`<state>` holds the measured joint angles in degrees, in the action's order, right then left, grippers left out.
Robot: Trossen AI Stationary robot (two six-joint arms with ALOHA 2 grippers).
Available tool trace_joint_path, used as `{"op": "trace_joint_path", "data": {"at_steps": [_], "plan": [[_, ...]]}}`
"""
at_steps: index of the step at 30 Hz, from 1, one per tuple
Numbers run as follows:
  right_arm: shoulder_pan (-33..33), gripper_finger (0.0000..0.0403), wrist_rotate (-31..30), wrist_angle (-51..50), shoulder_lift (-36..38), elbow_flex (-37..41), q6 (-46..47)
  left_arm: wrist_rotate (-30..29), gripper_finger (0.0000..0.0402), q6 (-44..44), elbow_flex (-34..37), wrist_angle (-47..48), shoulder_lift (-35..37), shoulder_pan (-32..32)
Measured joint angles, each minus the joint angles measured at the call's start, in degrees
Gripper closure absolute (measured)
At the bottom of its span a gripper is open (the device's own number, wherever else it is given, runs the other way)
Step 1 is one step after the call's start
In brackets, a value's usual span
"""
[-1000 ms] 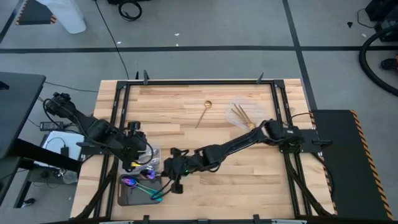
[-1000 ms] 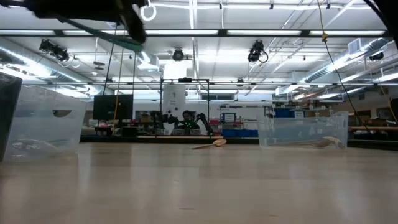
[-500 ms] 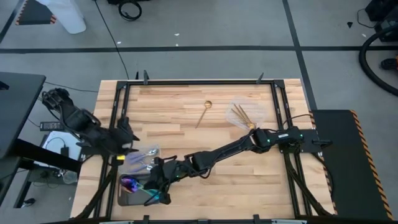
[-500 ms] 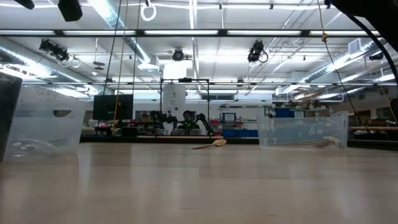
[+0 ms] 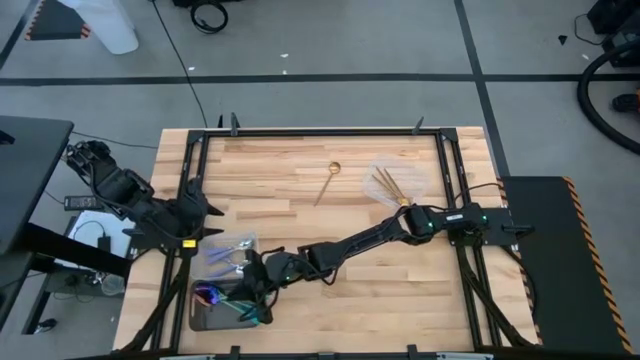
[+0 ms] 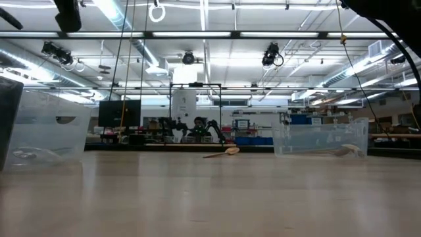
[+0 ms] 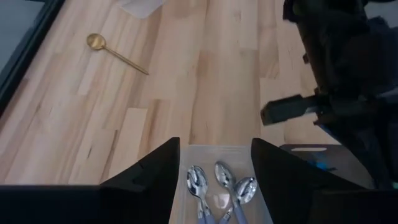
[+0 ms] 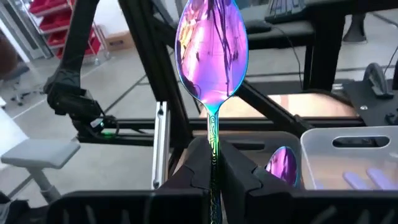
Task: Sort silverware by color (type)
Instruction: Put the blue spoon into the black bin
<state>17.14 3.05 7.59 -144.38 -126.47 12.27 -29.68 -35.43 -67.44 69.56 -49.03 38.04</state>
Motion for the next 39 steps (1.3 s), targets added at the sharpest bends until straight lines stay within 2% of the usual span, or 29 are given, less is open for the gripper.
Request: {"op": "trace_joint_path", "data": {"at_steps": [8, 13, 18, 23, 32, 35, 39], "plan": [[-0.52, 0.0382, -0.85, 13.87, 0.05, 7.19, 0.09, -1.74, 0.0196, -0.03, 0.00, -0.77, -0.05, 0.00], [-0.46, 0.0382, -1.29, 17.64, 0.05, 9.70, -0.23, -2.38, 0.0196, -0.06, 0.00, -1.38, -0.05, 0.02], [-1.31, 0.0382, -0.15, 14.05, 0.07, 10.20, 1.51, 1.90, 0.0196, 0.48, 1.46, -3.46, -0.96, 0.66], [-3.09, 0.0382, 0.49, 8.13, 0.74, 10.20, 6.16, 6.69, 0.0196, 1.31, 3.82, -3.14, -4.97, 2.87], [-5.44, 0.0382, 8.66, 2.86, 1.29, 10.16, 16.86, 14.25, 0.0196, 0.46, 3.96, -1.23, -12.67, 8.93], [-6.38, 0.0382, 9.92, 1.18, 1.31, 10.14, 18.71, 15.54, 0.0196, -0.38, 3.96, 0.87, -13.71, 10.49], [-7.97, 0.0382, 14.52, 0.23, 1.33, 10.13, 22.49, 15.60, 0.0196, 0.75, 3.96, 1.96, -14.41, 11.81]]}}
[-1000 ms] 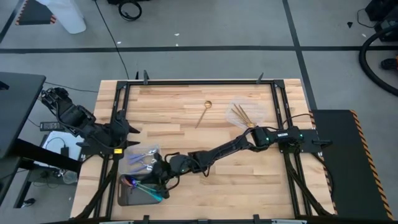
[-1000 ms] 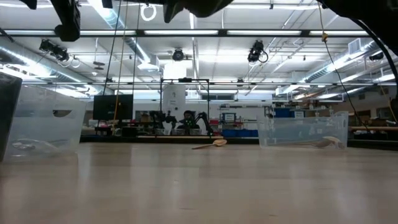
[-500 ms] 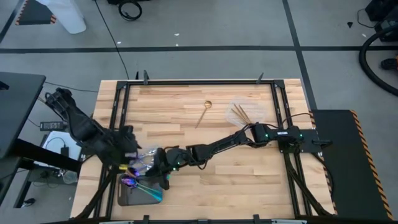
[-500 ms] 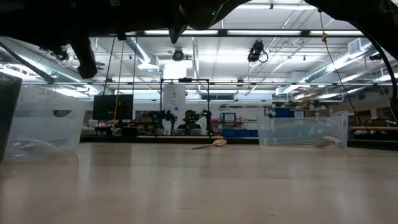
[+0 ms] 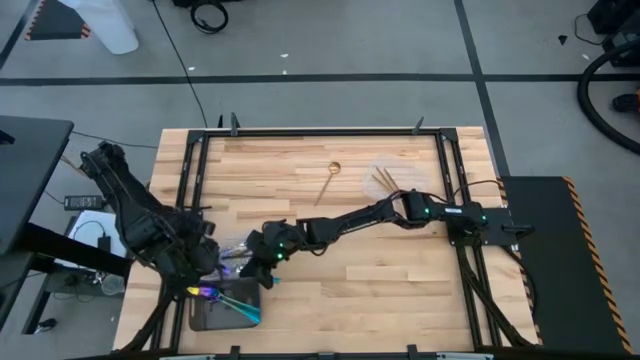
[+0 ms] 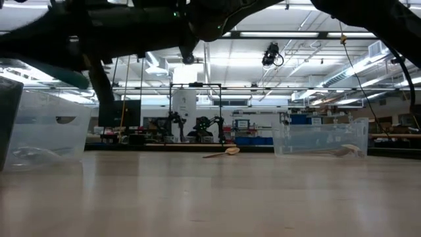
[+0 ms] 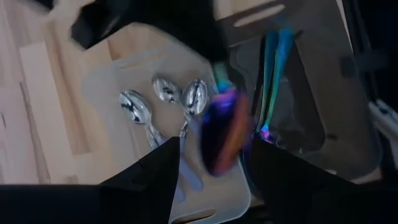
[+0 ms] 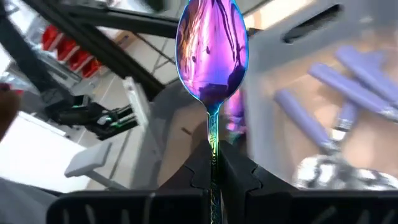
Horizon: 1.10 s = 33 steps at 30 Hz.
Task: Sort silverware by color (type)
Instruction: Put the blue spoon into the black bin
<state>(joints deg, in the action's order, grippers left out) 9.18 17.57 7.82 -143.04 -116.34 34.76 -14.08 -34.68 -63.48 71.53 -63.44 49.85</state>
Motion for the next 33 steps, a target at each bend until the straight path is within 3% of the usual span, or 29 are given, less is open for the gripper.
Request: {"op": "trace_joint_path", "data": {"at_steps": [4, 15, 27, 33], "plan": [[-1.02, 0.0382, 1.39, -2.04, 0.02, 0.03, 1.29, -0.01, 0.0196, 4.02, 0.00, -0.09, 0.02, 1.10], [-1.82, 0.0382, 6.10, 4.18, 0.02, -0.01, 4.86, -0.07, 0.0202, 11.10, 0.00, -0.14, -0.37, 2.14], [-1.84, 0.0382, 8.22, 10.14, 0.00, -0.01, 11.43, -0.15, 0.0313, 13.83, 0.00, -0.17, -0.66, 2.14], [-1.84, 0.0382, 8.67, 10.56, -0.04, 0.01, 11.95, 0.89, 0.0378, 20.40, 0.00, -0.52, -2.49, 3.16]]}}
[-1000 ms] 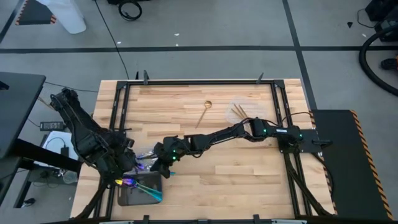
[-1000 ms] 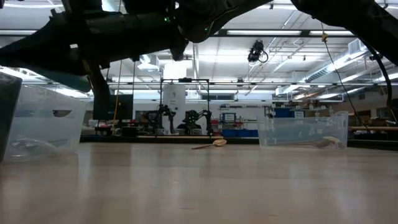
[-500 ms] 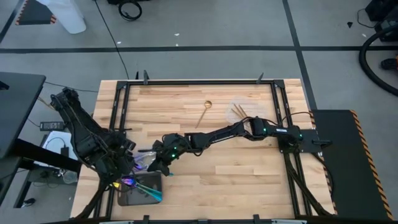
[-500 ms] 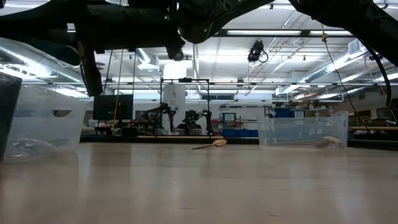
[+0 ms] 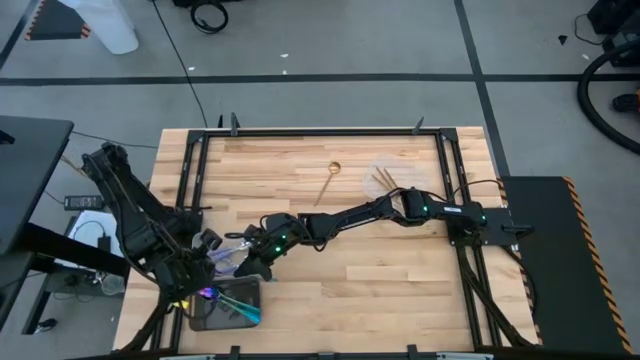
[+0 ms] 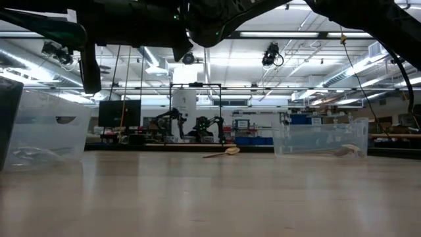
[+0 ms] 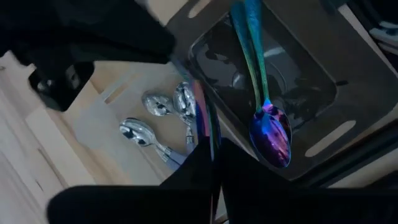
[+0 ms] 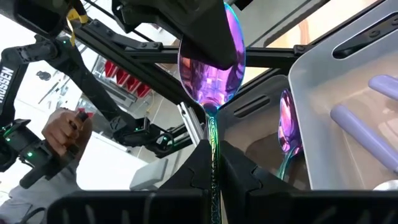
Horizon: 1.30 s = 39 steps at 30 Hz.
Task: Sort silverware by color (type)
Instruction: Put the blue spoon into the black bin
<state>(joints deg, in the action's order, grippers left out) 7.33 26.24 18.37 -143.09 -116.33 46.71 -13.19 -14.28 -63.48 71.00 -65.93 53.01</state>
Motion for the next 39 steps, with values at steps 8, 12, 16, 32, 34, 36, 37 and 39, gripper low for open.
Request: {"op": "trace_joint_path", "data": {"at_steps": [8, 12, 16, 32, 34, 36, 37, 39], "plan": [[0.08, 0.0346, 0.09, 0.56, 0.00, 0.02, -0.38, 0.03, 0.0385, 0.22, 0.00, -0.02, -0.41, 1.27], [0.07, 0.0298, 1.18, 2.88, 0.00, -0.01, -0.29, 1.22, 0.0385, 0.48, 0.08, 0.73, -0.48, 2.05], [-0.15, 0.0251, 4.81, 5.41, 0.00, -0.02, 1.70, 2.18, 0.0385, -0.18, 0.11, 0.38, -0.48, 2.86], [-0.16, 0.0217, 15.24, 1.71, 0.00, 0.53, -1.29, 3.38, 0.0385, -11.97, 0.61, -3.01, -0.40, 12.77], [0.01, 0.0217, 15.33, 1.28, 0.00, 0.74, -1.75, 2.04, 0.0385, -9.88, 2.39, -5.26, -0.41, 14.09], [0.22, 0.0217, 15.43, 0.97, 0.00, 0.73, -2.66, 2.06, 0.0385, -7.61, 4.85, -7.73, -0.41, 14.43], [0.23, 0.0217, 15.47, 0.28, 0.03, 0.72, -3.29, 2.12, 0.0385, -7.28, 6.04, -8.89, -0.41, 14.43], [0.29, 0.0217, 15.14, -1.49, 0.04, 0.72, -4.65, 2.29, 0.0385, -6.85, 8.22, -9.89, -0.44, 14.37]]}}
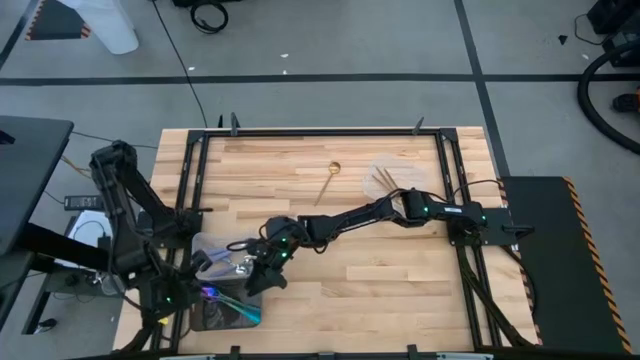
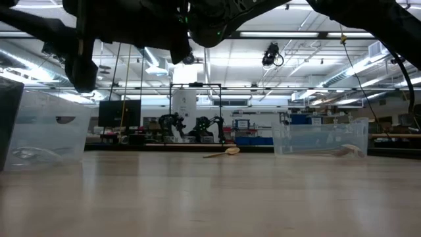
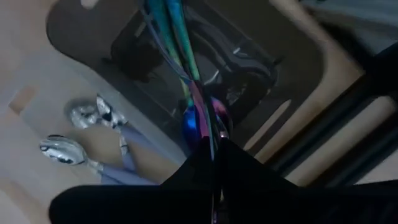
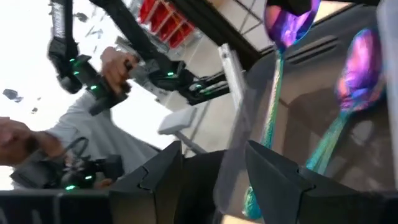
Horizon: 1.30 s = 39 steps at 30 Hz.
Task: Sort silverware by color (type)
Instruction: Put the blue spoon into the black bin, then put the gold spoon into the top transparent bin
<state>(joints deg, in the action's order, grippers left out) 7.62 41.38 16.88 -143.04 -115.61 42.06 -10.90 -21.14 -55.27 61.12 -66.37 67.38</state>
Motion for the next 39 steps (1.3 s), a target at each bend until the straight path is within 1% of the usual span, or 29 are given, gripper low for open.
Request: {"op": "trace_joint_path", "data": {"at_steps": [3, 5, 9, 13, 18, 21, 24, 27, 31, 34, 39], "plan": [[0.13, 0.0218, -1.72, -1.95, 0.23, 0.02, -2.47, 0.02, 0.0385, 2.89, 2.40, -2.88, 0.00, -0.37], [0.08, 0.0218, -3.60, -4.99, 0.78, 0.00, -5.08, 0.23, 0.0385, 5.34, 3.46, -4.22, 0.00, -1.15], [0.13, 0.0218, -9.55, -13.91, 3.24, 0.06, -13.48, 0.96, 0.0385, 8.61, 4.22, -4.73, -0.01, -3.14], [0.17, 0.0218, -13.90, -17.95, 6.62, 0.00, -20.37, 2.25, 0.0385, 11.93, 4.22, -5.15, 0.00, -5.24], [0.43, 0.0218, -14.52, -21.16, 9.32, 0.02, -24.95, 3.11, 0.0385, 13.34, 4.22, -6.11, 0.00, -7.26], [0.43, 0.0218, -15.42, -24.95, 12.02, 0.02, -27.07, 3.09, 0.0385, 13.34, 4.22, -7.48, 0.00, -8.00], [0.37, 0.0218, -18.58, -30.74, 14.64, 0.00, -28.72, 3.09, 0.0384, 12.36, 4.22, -7.34, 0.00, -8.48], [0.28, 0.0218, -22.64, -35.62, 16.88, 0.00, -29.97, 2.58, 0.0364, 9.48, 4.22, -7.36, 0.00, -8.47], [0.40, 0.0218, -27.74, -38.58, 19.09, 0.00, -30.72, 1.65, 0.0340, 5.06, 4.22, -7.46, 0.00, -8.47], [0.50, 0.0218, -28.76, -40.40, 19.28, 0.00, -30.28, 0.90, 0.0329, 1.97, 4.22, -7.63, 0.00, -8.46], [0.10, 0.0218, -28.89, -45.34, 19.41, 0.00, -29.20, 0.42, 0.0314, -0.16, 4.22, -7.34, 0.00, -8.47]]}}
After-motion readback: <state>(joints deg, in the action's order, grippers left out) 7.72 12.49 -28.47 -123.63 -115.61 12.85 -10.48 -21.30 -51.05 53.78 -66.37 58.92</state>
